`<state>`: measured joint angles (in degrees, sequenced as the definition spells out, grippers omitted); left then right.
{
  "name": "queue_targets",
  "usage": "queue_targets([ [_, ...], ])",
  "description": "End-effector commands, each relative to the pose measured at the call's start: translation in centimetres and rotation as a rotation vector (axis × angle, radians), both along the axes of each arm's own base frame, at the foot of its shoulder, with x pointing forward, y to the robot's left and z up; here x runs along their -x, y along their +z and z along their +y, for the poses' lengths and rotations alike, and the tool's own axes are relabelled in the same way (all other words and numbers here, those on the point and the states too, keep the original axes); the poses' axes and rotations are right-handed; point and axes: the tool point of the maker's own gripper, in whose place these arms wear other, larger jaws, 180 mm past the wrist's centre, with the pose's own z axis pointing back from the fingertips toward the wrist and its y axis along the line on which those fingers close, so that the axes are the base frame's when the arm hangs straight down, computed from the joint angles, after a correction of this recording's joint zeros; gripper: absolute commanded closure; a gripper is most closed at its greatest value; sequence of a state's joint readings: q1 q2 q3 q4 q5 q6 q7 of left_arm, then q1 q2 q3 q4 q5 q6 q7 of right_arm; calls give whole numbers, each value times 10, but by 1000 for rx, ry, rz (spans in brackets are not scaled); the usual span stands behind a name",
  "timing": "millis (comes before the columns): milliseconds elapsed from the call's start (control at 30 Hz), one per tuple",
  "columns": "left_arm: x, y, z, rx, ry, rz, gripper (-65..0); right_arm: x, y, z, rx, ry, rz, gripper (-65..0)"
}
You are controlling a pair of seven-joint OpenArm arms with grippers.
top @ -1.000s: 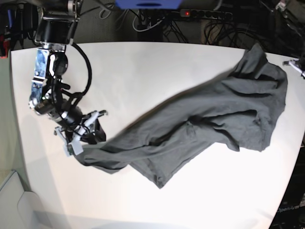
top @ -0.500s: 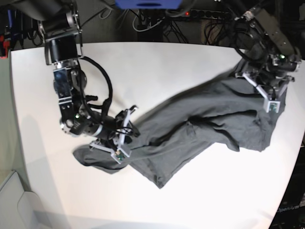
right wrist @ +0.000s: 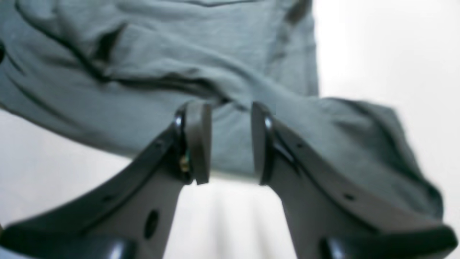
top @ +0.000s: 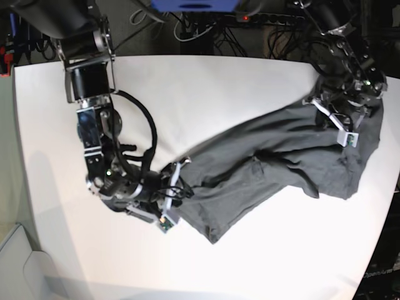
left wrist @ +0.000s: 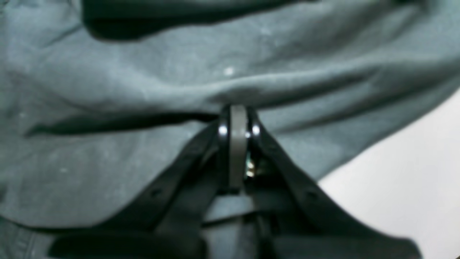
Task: Layout the t-shirt on the table in an organized manner, then fold the t-shirt properly
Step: 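Grasp the shirt edge with the left gripper and pull it taut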
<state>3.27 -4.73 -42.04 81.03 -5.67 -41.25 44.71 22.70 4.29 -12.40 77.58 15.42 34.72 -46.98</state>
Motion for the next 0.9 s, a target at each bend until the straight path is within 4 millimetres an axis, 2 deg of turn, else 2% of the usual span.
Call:
queue_targets([
  [0, 26, -17, 24, -60, 40, 118, -3, -14, 19, 4, -29, 2, -45, -235],
  [167, 45, -24, 63, -71, 118, 153, -3, -32, 13, 22, -73, 9, -3, -356],
  [267, 47, -20, 71, -87, 130, 151, -3, -30, 4, 43, -109, 57, -14, -367],
  [467, 47, -19, 74, -92, 134, 153, -3, -8, -25, 78, -90, 181, 0, -368],
  [600, 47, -19, 74, -92, 134, 153, -3, -6, -41, 72, -65, 181, 18, -368],
  [867, 47, -18, 74, -93, 134, 151, -3, -14, -45, 62, 20, 193, -59, -368],
])
